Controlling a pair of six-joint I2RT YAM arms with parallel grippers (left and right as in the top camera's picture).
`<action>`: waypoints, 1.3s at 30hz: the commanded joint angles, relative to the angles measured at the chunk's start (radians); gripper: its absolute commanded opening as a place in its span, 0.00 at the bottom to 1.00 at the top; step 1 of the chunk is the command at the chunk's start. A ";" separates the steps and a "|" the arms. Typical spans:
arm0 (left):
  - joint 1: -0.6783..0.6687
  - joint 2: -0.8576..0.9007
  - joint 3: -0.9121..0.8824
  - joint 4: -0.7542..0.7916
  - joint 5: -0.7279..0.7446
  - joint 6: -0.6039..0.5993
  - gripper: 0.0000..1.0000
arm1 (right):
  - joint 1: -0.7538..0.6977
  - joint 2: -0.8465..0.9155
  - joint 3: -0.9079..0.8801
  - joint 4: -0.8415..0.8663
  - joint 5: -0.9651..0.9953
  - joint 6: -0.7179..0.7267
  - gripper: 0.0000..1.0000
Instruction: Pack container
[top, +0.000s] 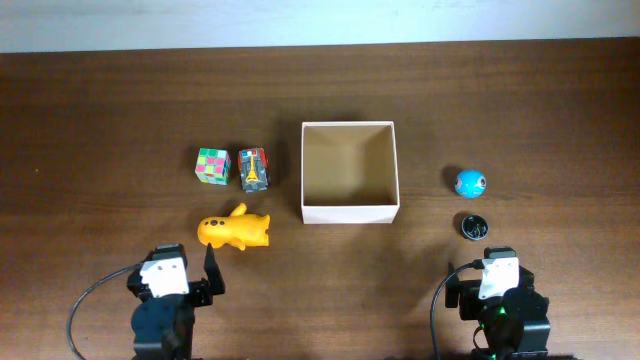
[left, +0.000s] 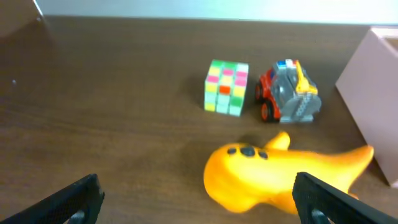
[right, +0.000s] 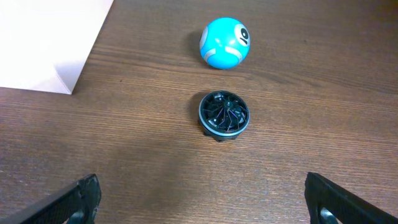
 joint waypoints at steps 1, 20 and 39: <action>0.004 -0.009 -0.010 0.044 0.010 0.011 0.99 | -0.009 -0.010 -0.003 0.013 -0.006 -0.003 0.98; 0.004 0.178 0.150 0.048 0.303 -0.066 0.99 | -0.007 0.051 0.119 0.190 -0.431 0.302 0.99; 0.004 1.369 1.279 -0.549 0.315 0.117 0.99 | -0.036 1.121 1.017 -0.249 -0.262 0.242 0.99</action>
